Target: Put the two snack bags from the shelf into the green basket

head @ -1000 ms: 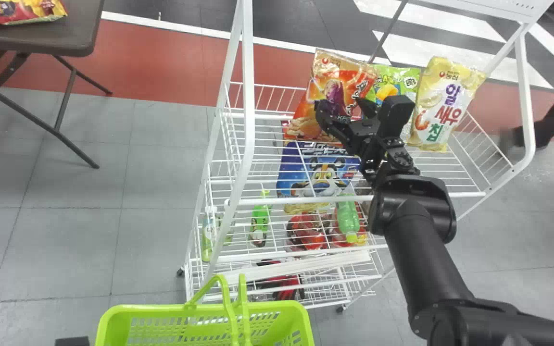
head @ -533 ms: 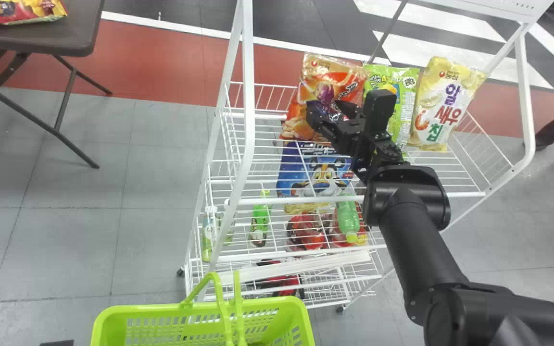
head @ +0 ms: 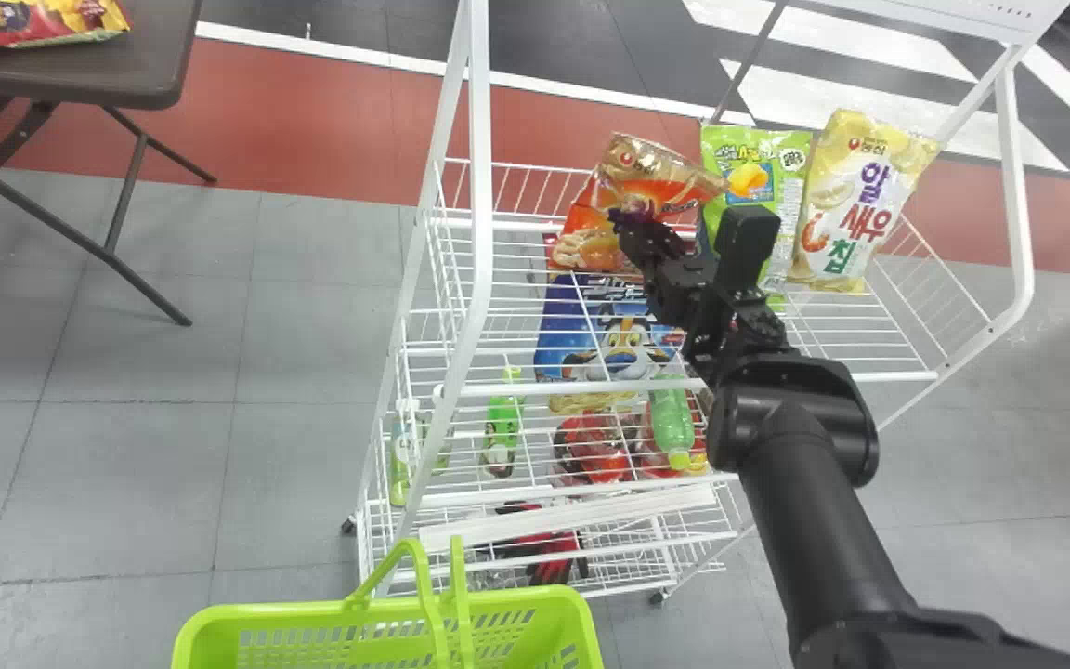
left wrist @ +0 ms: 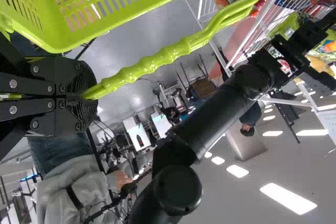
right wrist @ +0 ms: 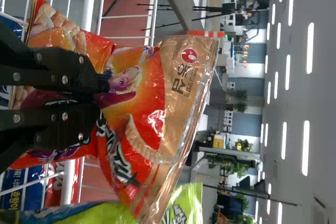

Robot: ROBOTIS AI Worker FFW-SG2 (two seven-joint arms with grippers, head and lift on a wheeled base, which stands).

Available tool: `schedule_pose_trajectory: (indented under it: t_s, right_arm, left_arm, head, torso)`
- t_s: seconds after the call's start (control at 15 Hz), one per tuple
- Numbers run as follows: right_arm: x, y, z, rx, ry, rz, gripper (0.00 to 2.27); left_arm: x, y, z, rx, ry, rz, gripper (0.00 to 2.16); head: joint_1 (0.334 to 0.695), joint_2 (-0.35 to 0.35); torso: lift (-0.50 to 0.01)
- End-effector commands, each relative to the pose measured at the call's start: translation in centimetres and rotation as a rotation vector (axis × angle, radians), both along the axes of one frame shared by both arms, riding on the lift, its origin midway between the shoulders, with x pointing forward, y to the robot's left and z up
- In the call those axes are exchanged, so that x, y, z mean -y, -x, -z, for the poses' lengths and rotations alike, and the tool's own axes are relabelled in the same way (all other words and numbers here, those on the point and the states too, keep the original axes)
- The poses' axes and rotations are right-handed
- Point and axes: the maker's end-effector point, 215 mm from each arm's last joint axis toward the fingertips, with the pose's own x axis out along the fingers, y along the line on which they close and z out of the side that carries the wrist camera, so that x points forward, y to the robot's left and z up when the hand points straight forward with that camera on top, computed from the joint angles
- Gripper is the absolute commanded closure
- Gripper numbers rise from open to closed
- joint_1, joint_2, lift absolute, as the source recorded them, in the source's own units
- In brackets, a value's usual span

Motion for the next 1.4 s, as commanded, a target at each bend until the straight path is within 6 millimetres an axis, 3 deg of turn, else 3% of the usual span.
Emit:
schedule_pose_trajectory:
  t_s: [0.0, 0.27, 0.4, 0.6, 0.73, 0.93, 1.07, 1.2, 1.27, 1.33]
  right_arm:
    - [-0.5, 1.5, -1.3, 0.033, -0.007, -0.016, 2.25]
    - [-1.7, 5.6, -4.3, 0.03, -0.136, -0.066, 2.25]
    - [-2.8, 9.1, -7.1, 0.019, -0.164, -0.094, 2.25]
    - [-2.4, 14.3, -10.1, -0.028, -0.234, -0.1, 2.25]
    - [-1.7, 18.1, -9.7, -0.106, -0.297, -0.09, 2.25]
    - [-1.7, 23.6, -6.5, -0.265, -0.414, -0.098, 2.25]
    - [-3.0, 27.4, -3.5, -0.423, -0.503, -0.127, 2.25]
    - [-5.9, 34.2, 0.1, -0.703, -0.617, -0.141, 2.25]
    - [-7.2, 36.8, 0.8, -0.803, -0.668, -0.148, 2.25]
    - [-7.5, 36.9, 0.2, -0.796, -0.656, -0.158, 2.25]
  left_arm:
    - [0.2, 0.2, 0.2, -0.002, -0.006, 0.002, 2.08]
    - [0.2, -0.1, 0.7, -0.002, -0.021, -0.002, 2.08]
    - [0.6, -0.2, 0.6, 0.005, -0.027, 0.002, 2.08]
    - [1.1, -0.1, 0.2, 0.01, -0.026, 0.016, 2.08]
    - [1.3, -0.3, 0.1, 0.015, -0.029, 0.02, 2.08]
    - [1.5, -0.7, 0.0, 0.022, -0.04, 0.023, 2.08]
    - [1.6, -0.8, 0.1, 0.024, -0.046, 0.03, 2.08]
    - [1.5, -1.1, 0.2, 0.032, -0.055, 0.03, 2.08]
    - [1.5, -1.3, 0.2, 0.034, -0.058, 0.029, 2.08]
    - [1.6, -1.4, 0.3, 0.032, -0.059, 0.033, 2.08]
  head:
    - [0.695, -0.35]
    - [0.695, -0.35]
    - [0.695, -0.35]
    - [0.695, -0.35]
    - [0.695, -0.35]
    - [0.695, -0.35]
    - [0.695, -0.35]
    - [0.695, -0.35]
    - [0.695, -0.35]
    - [0.695, -0.35]
  torso:
    - [-0.001]
    - [-0.001]
    - [-0.001]
    - [-0.001]
    - [-0.001]
    - [-0.001]
    - [-0.001]
    - [-0.001]
    - [-0.001]
    - [-0.001]
